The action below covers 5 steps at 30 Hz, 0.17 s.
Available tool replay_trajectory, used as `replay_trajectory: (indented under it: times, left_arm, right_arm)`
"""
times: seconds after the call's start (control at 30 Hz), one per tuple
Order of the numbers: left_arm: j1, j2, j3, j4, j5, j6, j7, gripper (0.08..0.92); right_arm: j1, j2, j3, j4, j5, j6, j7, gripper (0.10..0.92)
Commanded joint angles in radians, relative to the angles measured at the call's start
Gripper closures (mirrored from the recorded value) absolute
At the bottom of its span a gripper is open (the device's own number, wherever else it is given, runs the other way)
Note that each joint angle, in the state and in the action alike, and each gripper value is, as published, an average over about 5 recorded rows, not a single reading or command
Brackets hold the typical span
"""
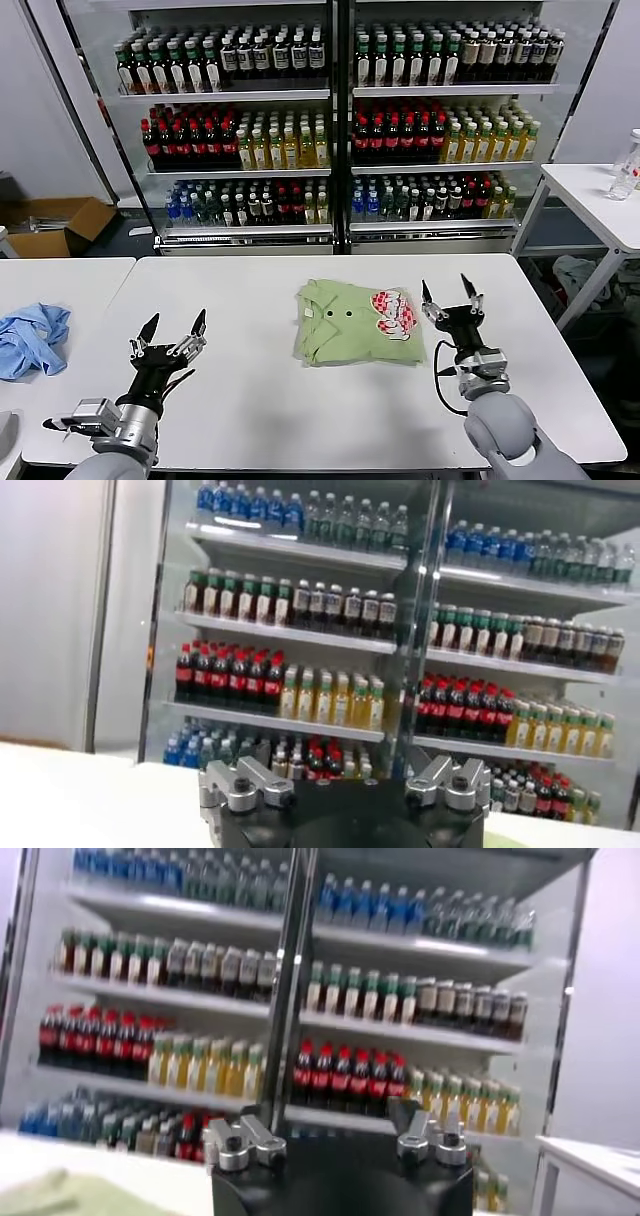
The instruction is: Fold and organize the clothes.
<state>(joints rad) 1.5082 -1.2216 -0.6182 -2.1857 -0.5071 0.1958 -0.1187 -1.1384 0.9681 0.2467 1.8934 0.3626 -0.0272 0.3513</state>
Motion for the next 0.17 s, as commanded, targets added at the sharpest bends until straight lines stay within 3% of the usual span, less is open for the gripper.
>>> replay_trajectory:
  times: [0.03,0.17]
  left_arm:
    - [0.055,0.007,-0.018,-0.043,0.066,-0.016,0.039,0.177]
    - [0.057,-0.002,-0.02,-0.052,0.063,-0.006,0.041,0.177]
  right_arm:
    - [-0.147,-0.018,0.145,0.217,0.039,0.032,0.038,0.253]
    - [-0.151,-0.015,0.152,0.224,0.04,0.011,0.039,0.211]
